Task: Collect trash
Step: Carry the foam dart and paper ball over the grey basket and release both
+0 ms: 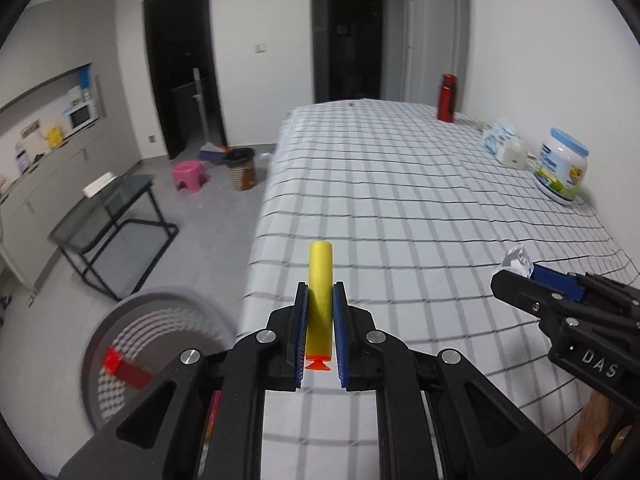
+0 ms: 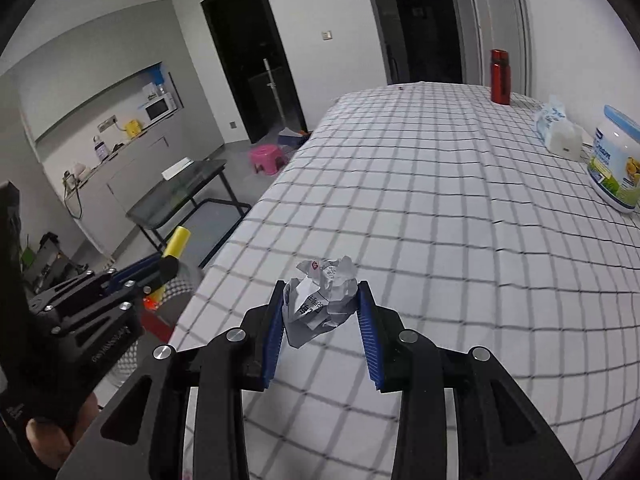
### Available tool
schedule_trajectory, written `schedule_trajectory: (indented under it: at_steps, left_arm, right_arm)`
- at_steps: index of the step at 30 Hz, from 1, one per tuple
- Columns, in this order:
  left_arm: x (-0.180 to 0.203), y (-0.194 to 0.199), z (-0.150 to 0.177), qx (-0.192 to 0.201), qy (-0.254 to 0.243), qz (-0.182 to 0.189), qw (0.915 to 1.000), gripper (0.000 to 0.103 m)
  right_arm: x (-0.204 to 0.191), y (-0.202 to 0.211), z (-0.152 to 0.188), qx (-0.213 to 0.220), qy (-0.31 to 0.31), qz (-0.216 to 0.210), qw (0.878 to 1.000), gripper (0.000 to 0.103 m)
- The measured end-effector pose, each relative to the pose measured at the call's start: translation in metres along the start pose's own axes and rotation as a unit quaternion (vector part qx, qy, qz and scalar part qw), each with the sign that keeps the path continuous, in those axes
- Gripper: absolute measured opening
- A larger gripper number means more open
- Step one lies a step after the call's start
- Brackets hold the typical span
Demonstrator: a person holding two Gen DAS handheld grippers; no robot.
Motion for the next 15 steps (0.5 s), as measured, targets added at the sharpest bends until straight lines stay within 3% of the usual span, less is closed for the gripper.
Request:
schedule_trajectory:
  at_steps: [4,15]
  left_arm:
    - [-0.037,0.014,0.016,-0.001,0.023,-0.042,0.9989,0.013]
    - [-0.128,0.018,0.054,-0.024,0.101,-0.09,0.9906,0.013]
  right_arm:
    - [-0.028,-0.01,0.007,0.002,-0.003,-0.012,1.0,0.034]
    - [-0.112,-0.052,0.022,-0.03,0.04,-0.056,0.997,0.034]
Point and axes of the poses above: each gripper's, at about its wrist camera, not at the fingertips, and y roughly against the way its jaws point, x to its right, z to its underside, the point moved 2 cm from there along -y, roughly the way its jaws point, and after that the axes turned 4 degrees about x, right-handed, at the moved point
